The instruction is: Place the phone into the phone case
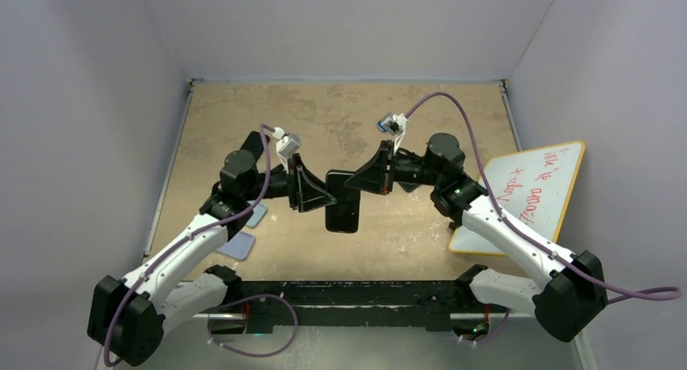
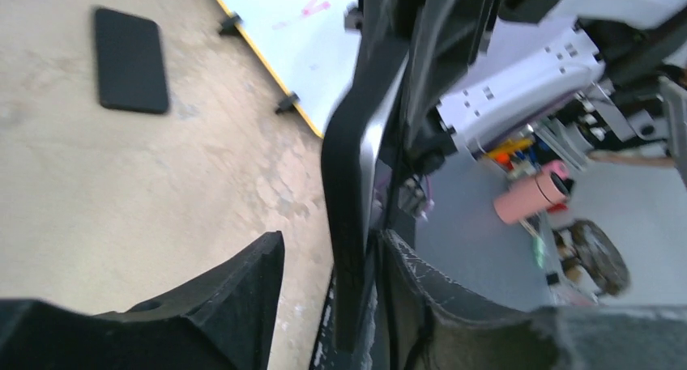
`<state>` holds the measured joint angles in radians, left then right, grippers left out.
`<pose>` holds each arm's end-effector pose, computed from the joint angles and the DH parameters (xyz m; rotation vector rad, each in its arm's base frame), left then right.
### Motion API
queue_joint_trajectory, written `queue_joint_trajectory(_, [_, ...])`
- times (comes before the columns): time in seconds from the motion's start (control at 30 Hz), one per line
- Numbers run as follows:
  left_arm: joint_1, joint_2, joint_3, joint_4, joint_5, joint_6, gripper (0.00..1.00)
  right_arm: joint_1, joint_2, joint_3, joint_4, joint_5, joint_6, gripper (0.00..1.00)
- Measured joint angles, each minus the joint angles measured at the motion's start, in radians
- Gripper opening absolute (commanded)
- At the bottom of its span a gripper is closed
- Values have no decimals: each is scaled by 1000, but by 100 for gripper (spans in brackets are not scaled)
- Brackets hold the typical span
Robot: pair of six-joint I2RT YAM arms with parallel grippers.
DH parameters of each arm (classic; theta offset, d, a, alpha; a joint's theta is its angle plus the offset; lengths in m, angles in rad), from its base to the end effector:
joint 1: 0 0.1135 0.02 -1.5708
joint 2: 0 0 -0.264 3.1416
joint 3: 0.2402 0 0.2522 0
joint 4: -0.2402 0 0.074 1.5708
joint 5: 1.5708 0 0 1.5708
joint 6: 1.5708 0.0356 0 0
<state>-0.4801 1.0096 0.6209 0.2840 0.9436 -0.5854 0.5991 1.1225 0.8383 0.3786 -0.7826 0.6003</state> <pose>0.1847 -0.1287 0.2898 0.6992 1.7606 -1.5438 0.1975 0.1653 0.3497 -0.7063 1.5600 1.4986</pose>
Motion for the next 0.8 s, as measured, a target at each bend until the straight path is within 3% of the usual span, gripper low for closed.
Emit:
queue_joint_trajectory(0.27, [50,-93,45,-16,-110,5,48,4,1,-29,-19,-71,-6,0])
queue_joint_trajectory(0.8, [53,-14,69,31,-37,11,47,4,5,-57,7,-74,15,0])
